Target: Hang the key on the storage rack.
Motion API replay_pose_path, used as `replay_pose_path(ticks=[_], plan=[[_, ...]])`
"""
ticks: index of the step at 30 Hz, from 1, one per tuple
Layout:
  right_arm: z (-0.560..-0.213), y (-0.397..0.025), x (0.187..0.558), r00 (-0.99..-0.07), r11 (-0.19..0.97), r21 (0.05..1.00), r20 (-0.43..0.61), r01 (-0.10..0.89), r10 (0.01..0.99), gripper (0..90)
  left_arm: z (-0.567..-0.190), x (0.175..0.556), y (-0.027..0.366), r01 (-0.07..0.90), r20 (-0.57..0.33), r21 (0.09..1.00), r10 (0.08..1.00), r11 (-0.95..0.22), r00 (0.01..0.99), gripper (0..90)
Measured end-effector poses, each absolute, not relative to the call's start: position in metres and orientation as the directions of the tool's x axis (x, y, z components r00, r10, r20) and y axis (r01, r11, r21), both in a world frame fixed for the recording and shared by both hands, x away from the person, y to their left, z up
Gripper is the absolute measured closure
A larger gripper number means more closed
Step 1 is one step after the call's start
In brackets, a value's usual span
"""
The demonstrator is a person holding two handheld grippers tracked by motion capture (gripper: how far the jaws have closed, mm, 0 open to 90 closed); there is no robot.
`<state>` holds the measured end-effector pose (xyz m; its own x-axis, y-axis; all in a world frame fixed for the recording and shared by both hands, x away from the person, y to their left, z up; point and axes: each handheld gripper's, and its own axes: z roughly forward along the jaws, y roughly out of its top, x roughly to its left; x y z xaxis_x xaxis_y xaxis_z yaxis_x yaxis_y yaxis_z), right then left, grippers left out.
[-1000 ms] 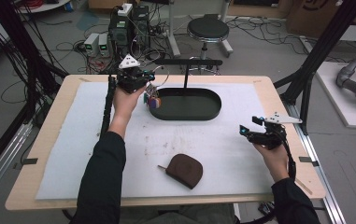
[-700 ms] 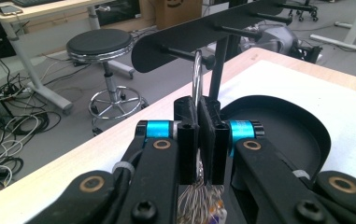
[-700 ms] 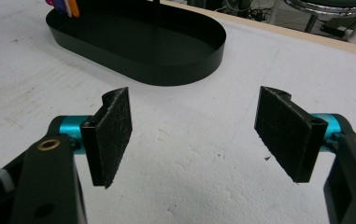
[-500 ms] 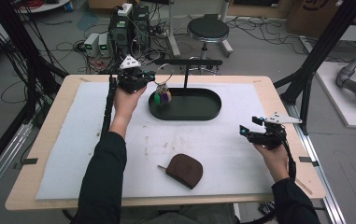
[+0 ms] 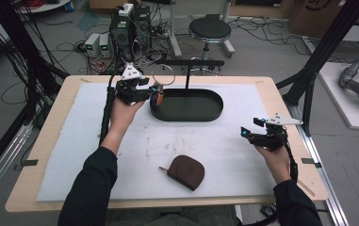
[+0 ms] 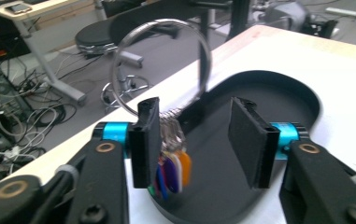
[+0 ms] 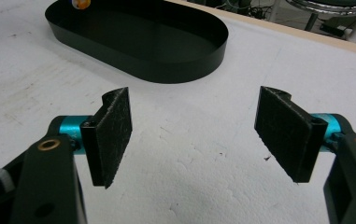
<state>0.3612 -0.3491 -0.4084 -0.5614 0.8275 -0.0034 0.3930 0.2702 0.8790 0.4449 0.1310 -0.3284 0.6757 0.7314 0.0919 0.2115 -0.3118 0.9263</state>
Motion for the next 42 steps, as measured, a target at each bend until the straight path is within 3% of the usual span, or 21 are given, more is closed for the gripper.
replay_pose_path(ticks=[5,21,31,42], plan=[[-0.409,-0.348,0.361,-0.559,0.276,0.877,-0.01,0.393,0.829,28.0,-0.33,0.426,0.135,0.232,0.067,0.923,0.722,-0.307,0.688,42.5],[-0.408,-0.347,0.361,-0.548,0.271,0.878,-0.012,0.394,0.836,28.0,-0.351,0.358,0.17,0.153,0.092,0.948,0.699,-0.28,0.709,33.4],[-0.405,-0.347,0.364,-0.536,0.236,0.887,0.015,0.397,0.844,28.0,-0.382,0.331,0.21,0.177,0.061,0.956,0.749,-0.234,0.66,32.7],[-0.405,-0.346,0.359,-0.549,0.252,0.886,0.003,0.389,0.836,27.9,-0.385,0.328,0.211,0.177,0.068,0.955,0.755,-0.238,0.652,32.5]])
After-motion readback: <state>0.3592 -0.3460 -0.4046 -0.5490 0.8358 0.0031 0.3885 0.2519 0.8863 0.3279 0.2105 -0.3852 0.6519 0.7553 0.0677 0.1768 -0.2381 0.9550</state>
